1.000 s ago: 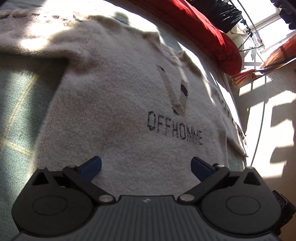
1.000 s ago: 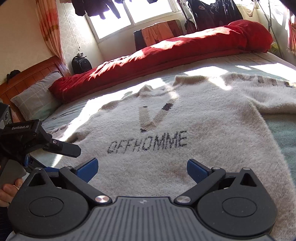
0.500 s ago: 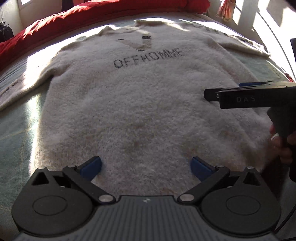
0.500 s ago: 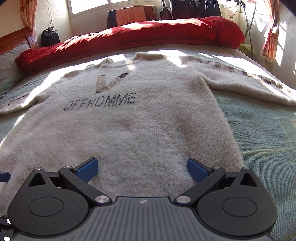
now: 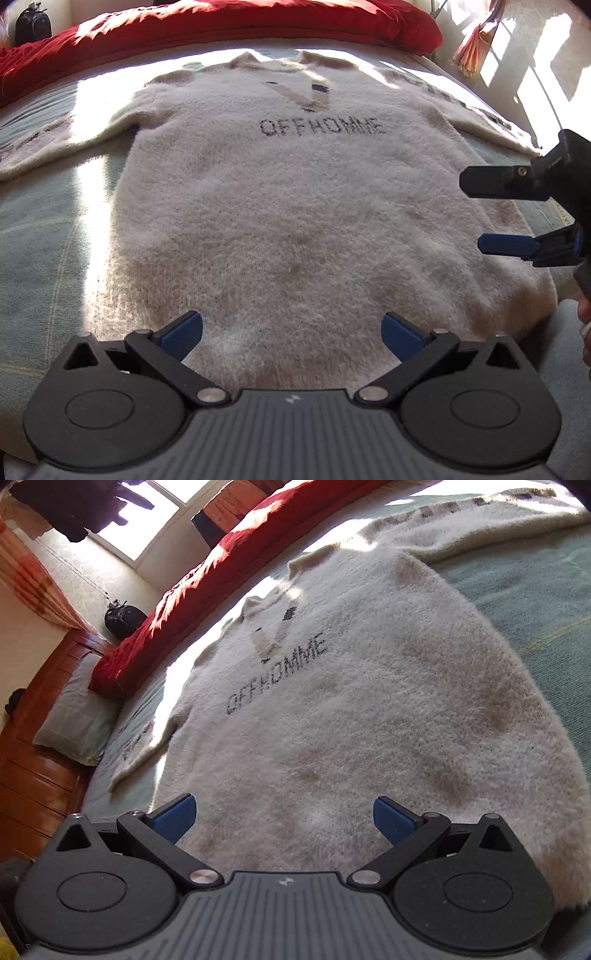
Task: Fold clothes
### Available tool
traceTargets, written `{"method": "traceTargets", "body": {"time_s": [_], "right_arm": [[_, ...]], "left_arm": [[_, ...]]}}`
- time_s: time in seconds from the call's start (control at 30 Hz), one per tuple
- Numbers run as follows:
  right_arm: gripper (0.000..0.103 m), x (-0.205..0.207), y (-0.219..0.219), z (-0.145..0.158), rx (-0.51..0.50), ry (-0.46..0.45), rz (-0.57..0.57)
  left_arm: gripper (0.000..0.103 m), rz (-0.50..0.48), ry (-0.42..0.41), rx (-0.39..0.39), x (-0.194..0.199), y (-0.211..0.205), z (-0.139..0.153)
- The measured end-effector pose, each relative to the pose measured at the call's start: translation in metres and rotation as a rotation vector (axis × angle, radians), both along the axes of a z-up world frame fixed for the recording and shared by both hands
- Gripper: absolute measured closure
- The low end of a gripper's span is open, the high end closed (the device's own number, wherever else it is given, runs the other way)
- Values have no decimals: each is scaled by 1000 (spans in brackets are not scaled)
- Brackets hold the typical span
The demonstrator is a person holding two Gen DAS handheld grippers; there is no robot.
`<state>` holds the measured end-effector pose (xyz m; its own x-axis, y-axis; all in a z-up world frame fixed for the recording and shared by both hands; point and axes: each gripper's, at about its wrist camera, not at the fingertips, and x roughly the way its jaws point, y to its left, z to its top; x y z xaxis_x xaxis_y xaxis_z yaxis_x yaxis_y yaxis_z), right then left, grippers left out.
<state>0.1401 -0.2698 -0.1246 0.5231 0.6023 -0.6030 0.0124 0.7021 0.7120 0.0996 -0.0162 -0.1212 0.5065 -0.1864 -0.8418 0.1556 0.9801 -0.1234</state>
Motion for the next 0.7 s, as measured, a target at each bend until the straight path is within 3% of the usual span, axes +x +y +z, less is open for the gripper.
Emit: {"method": "traceTargets", "body": {"time_s": [0.1,0.2,0.37,0.5,0.7], "right_arm": [[0,0,9,-8,65,57,32],[0,-7,5,-13,-28,69,4],[0,-21,-33,-10,-51,86,-105],[0,-32,-62,-2,-71,106,-217],[0,-20,-71,-4,-68,105,-236]], "left_arm": [[1,-1,9,-10,-5,3,-7],[1,3,14,-27,-5,6,-7],[1,39,32,-104,-1,17,-7],[1,57,33,-116,2,17,-7],[1,61,4,-109,-1,15,1]]}}
